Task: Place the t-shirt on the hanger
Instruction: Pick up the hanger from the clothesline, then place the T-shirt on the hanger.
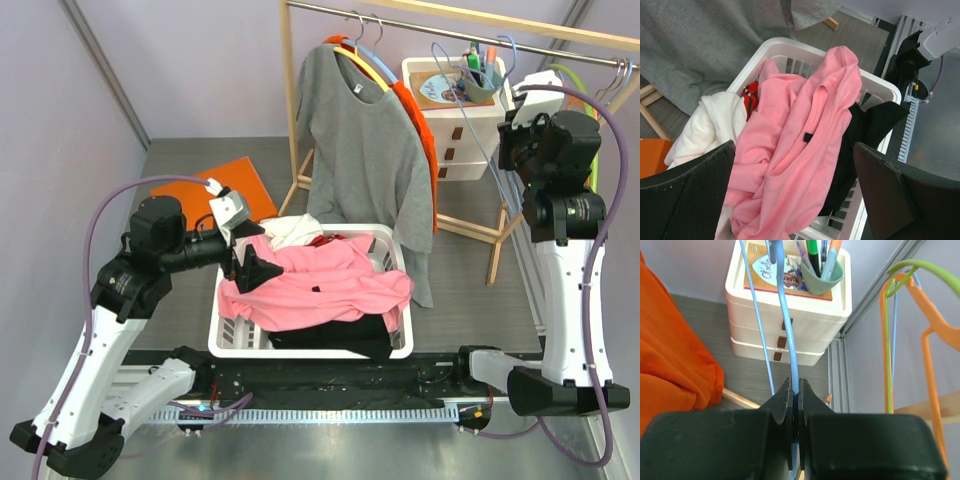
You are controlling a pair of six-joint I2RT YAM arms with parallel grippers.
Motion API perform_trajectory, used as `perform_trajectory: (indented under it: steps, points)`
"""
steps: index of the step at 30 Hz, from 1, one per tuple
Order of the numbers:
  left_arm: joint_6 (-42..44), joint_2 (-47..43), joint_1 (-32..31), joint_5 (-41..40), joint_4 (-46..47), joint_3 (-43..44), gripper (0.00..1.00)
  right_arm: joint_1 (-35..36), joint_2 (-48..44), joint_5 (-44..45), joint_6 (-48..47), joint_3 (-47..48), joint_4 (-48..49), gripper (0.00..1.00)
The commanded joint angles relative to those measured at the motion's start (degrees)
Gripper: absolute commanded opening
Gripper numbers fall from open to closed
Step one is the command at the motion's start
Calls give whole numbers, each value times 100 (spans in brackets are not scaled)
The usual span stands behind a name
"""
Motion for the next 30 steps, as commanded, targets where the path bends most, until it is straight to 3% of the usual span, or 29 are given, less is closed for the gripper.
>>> perform_trajectory:
  steps: [1,6,14,19,23,27,30]
  points:
    - [-18,33,16,31,258,47,100,-24,-555,-299,120,-162,956,1]
    - [-35,42,25,-4,267,47,100,-24,-706,-335,138,-180,958,1]
    - [132,-19,25,-31,65,-32,100,-24,-1214,-659,-100,171,-746,1]
    - [246,-256,16,5,38,-278,100,-24,-2418,-1774,-354,39,-1511,1]
    - [97,-432,25,57,-76,-401,100,-24,-2964,-2136,-478,223,-1820,1]
    - [-9,-617,25,-57,-50,-559,100,-24,-2869,-2653,-556,845,-2239,1]
    - [0,-705,25,-329,-50,-595,100,-33,-2150,-3830,-846,1443,-3238,1]
